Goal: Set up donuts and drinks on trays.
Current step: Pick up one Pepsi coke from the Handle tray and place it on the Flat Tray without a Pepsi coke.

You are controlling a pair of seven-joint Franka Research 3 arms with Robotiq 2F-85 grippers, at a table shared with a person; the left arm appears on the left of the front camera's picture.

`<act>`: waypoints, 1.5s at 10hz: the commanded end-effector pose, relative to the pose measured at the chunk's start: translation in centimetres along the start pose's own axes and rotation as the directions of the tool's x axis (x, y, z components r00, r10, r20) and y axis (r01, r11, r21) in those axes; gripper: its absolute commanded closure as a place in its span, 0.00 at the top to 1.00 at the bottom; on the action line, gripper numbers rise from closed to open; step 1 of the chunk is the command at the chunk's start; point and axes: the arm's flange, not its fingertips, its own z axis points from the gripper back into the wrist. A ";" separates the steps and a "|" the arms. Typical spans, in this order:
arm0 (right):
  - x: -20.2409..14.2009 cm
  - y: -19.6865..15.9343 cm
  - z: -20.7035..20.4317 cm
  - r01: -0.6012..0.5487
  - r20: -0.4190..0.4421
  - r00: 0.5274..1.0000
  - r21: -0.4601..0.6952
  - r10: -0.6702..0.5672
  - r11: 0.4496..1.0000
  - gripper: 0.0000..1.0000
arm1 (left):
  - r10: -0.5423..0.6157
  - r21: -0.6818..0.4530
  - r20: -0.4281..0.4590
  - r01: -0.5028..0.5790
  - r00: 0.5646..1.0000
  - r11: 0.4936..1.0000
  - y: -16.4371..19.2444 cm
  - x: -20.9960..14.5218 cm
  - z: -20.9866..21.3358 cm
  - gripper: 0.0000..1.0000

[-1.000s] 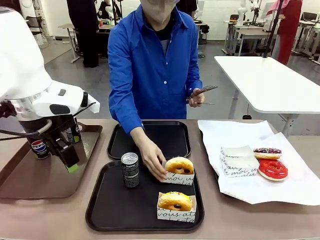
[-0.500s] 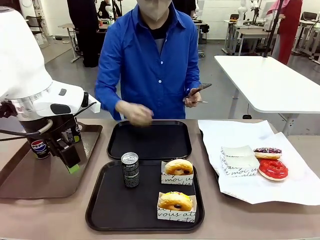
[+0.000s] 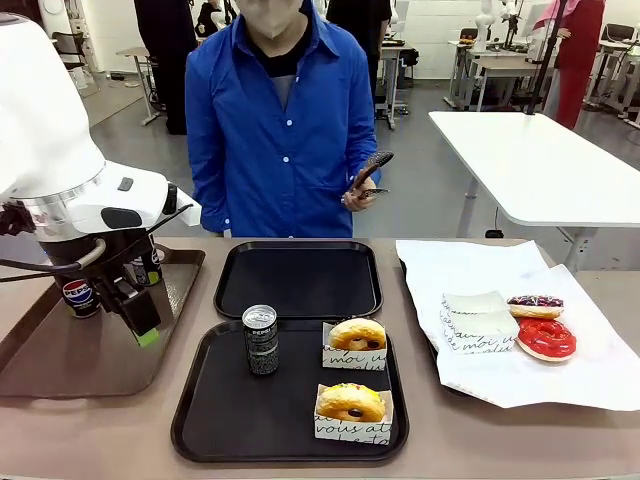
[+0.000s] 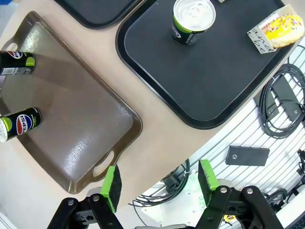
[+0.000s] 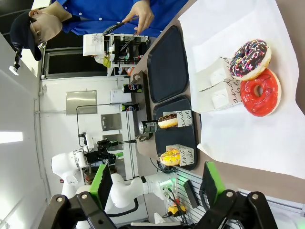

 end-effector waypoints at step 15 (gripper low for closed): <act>0.0 0.1 0.0 -0.002 0.006 1.000 0.014 0.002 1.000 1.00 | 0.662 -0.028 0.039 -0.662 0.748 0.749 27.8 -0.8 1.2 0.84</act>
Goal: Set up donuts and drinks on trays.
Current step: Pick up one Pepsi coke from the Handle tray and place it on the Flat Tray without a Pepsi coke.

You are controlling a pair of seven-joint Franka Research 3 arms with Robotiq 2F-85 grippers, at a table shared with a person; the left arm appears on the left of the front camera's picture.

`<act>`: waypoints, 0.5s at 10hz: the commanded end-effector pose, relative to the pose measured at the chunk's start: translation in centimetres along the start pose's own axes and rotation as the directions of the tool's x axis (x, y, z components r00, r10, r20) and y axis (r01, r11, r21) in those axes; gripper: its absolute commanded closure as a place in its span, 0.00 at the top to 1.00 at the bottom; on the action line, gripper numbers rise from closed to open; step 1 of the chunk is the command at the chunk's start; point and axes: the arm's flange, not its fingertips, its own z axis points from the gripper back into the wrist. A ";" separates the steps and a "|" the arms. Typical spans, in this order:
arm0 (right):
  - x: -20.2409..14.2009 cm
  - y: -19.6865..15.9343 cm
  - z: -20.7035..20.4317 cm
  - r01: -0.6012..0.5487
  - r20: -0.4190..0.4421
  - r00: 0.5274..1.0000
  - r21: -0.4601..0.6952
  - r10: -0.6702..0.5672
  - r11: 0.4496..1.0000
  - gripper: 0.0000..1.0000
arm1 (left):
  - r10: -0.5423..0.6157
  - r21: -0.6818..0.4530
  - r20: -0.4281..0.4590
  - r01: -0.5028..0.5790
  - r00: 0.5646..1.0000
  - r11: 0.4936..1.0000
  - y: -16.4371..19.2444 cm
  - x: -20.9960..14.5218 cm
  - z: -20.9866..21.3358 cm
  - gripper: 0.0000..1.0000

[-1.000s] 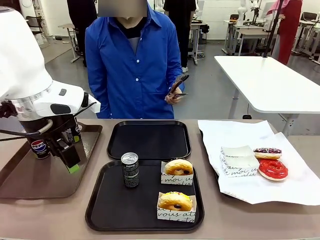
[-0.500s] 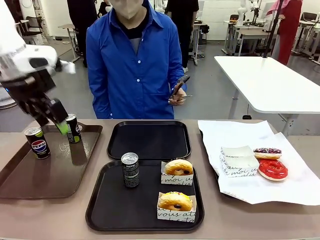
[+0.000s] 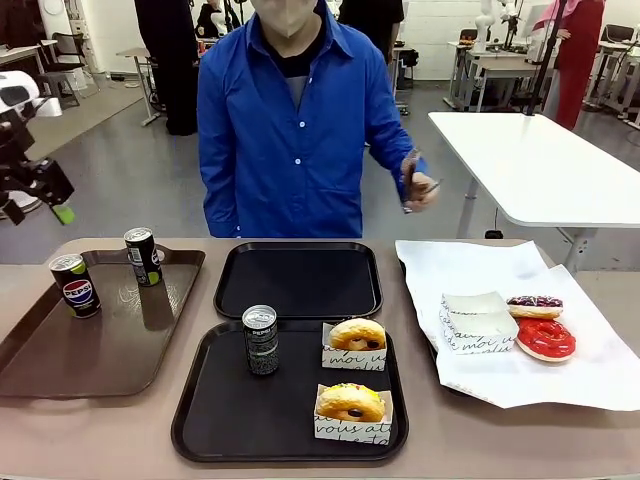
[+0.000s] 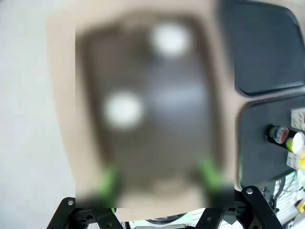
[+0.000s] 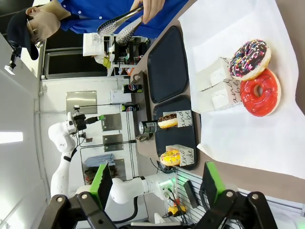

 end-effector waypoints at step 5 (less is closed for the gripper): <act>0.0 0.1 0.0 -0.003 0.005 1.000 0.014 0.003 1.000 1.00 | 0.037 0.009 -0.010 -0.037 0.999 0.999 1.6 0.3 -1.0 0.84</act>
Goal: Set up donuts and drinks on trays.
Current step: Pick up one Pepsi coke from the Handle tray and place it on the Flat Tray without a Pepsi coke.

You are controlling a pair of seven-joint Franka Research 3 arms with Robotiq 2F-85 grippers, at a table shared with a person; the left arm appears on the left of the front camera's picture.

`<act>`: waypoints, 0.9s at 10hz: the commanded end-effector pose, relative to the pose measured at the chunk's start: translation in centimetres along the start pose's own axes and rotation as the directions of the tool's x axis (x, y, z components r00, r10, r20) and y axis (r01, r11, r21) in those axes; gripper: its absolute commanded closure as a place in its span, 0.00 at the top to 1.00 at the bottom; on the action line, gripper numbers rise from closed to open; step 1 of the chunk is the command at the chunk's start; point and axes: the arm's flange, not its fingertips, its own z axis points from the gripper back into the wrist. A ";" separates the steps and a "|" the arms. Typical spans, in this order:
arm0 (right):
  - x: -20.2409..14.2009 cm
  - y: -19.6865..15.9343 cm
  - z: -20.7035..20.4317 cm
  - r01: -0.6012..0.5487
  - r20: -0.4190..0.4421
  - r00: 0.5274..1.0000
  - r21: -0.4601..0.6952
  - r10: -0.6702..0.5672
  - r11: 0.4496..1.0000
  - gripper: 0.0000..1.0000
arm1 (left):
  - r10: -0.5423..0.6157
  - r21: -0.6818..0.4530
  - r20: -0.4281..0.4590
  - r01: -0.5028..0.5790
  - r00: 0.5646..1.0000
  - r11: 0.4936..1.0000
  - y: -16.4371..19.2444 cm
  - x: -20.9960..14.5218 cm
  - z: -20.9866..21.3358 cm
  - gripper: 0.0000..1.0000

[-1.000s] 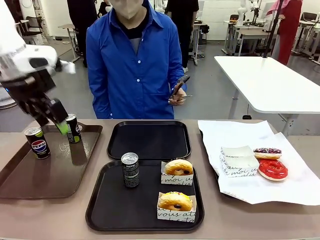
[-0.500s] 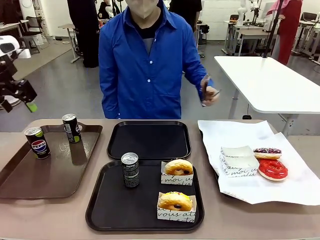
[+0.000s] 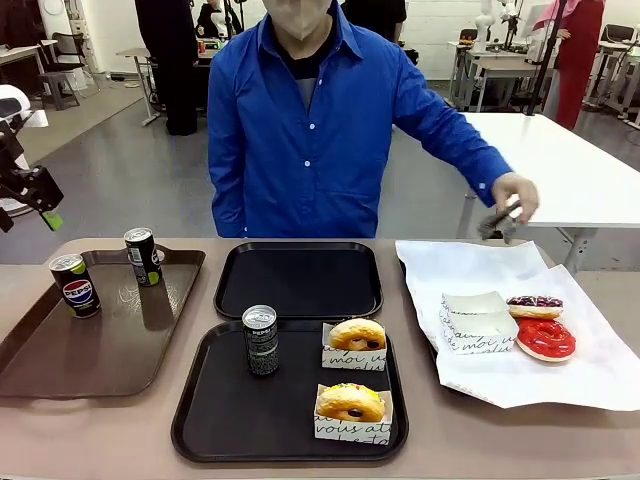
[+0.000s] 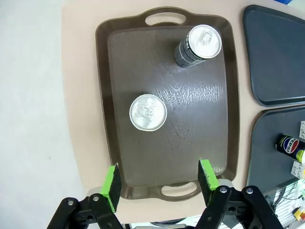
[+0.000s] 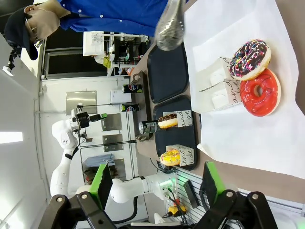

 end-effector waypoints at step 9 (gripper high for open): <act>0.0 0.1 0.0 -0.003 0.005 1.000 0.015 0.002 1.000 1.00 | -0.034 0.066 -0.026 0.036 0.999 0.997 -0.7 3.6 -3.1 0.84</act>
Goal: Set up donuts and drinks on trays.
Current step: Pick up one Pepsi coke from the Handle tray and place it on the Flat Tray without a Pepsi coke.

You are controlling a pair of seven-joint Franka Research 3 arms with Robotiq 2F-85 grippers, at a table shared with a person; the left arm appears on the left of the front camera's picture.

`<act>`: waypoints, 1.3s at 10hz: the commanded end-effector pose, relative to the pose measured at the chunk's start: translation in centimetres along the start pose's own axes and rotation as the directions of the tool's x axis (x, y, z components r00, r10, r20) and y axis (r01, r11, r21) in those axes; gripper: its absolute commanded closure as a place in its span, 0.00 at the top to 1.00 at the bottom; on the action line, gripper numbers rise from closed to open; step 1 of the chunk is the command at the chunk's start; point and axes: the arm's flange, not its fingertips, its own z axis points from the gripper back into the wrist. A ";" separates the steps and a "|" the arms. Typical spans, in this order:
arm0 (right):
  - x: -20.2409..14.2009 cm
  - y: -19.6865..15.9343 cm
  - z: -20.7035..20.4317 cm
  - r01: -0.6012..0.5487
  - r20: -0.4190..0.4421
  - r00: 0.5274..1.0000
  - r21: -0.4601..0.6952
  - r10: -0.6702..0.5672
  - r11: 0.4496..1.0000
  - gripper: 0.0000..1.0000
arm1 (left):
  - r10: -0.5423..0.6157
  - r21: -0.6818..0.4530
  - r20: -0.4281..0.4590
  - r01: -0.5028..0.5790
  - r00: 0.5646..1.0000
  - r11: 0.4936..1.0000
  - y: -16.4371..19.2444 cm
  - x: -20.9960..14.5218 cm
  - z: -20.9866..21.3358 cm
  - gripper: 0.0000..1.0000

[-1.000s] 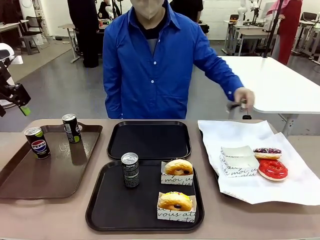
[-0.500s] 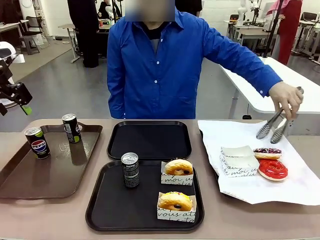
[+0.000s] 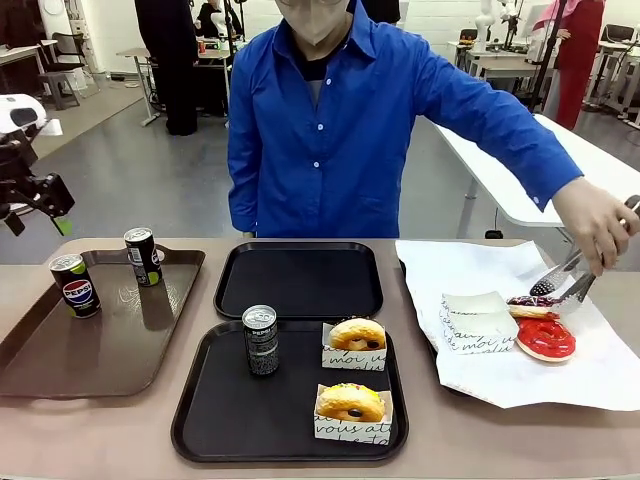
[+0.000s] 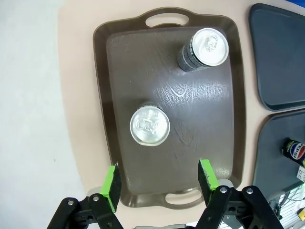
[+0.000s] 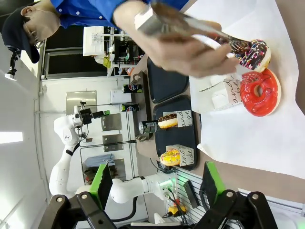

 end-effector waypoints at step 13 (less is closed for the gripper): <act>0.0 0.1 0.0 -0.002 0.005 1.000 0.015 0.002 1.000 1.00 | 0.021 0.104 -0.183 -0.002 0.983 0.995 0.3 4.5 -8.2 0.92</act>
